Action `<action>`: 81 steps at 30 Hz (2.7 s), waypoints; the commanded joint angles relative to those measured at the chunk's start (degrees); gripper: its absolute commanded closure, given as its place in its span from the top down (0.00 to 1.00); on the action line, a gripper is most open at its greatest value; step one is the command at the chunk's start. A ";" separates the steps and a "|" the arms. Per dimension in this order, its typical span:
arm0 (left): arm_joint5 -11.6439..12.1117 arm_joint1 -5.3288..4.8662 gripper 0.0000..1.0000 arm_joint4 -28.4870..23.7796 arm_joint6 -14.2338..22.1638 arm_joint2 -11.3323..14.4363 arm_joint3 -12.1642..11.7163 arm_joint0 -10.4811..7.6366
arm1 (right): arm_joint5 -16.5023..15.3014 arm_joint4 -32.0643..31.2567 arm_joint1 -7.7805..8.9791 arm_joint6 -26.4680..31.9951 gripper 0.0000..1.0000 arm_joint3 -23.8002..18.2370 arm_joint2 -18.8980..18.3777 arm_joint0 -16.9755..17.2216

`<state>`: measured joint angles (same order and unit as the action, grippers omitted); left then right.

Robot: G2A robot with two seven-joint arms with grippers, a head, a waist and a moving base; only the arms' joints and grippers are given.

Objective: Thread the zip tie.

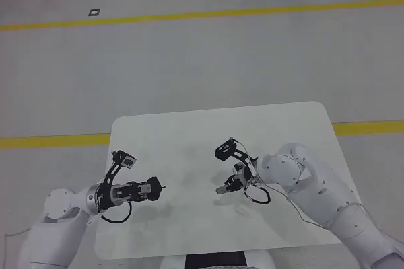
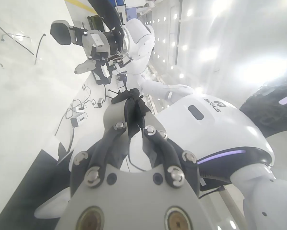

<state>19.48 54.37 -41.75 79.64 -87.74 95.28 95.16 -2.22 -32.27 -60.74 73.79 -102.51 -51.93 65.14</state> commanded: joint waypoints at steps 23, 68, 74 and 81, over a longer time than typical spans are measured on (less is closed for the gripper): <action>0.00 0.00 0.00 -0.01 0.00 0.00 -0.01 0.00 | 0.54 -11.36 -1.11 4.68 1.00 2.18 7.75 -4.05; 0.00 0.00 0.00 -0.01 0.00 0.00 -0.01 0.00 | 4.70 -21.49 -2.63 1.01 0.20 8.06 10.49 -3.52; 0.00 0.00 0.00 -0.01 0.00 0.00 -0.01 0.00 | 4.38 -21.39 -3.20 -0.52 0.19 10.50 11.16 -3.57; 0.00 0.00 0.00 -0.01 0.00 0.00 -0.01 0.00 | 4.26 -21.63 -3.83 -1.95 0.17 12.50 11.53 -3.91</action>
<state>19.48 54.37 -41.76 79.64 -87.74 95.28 95.16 2.07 -53.87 -64.49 72.01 -90.22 -40.39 61.26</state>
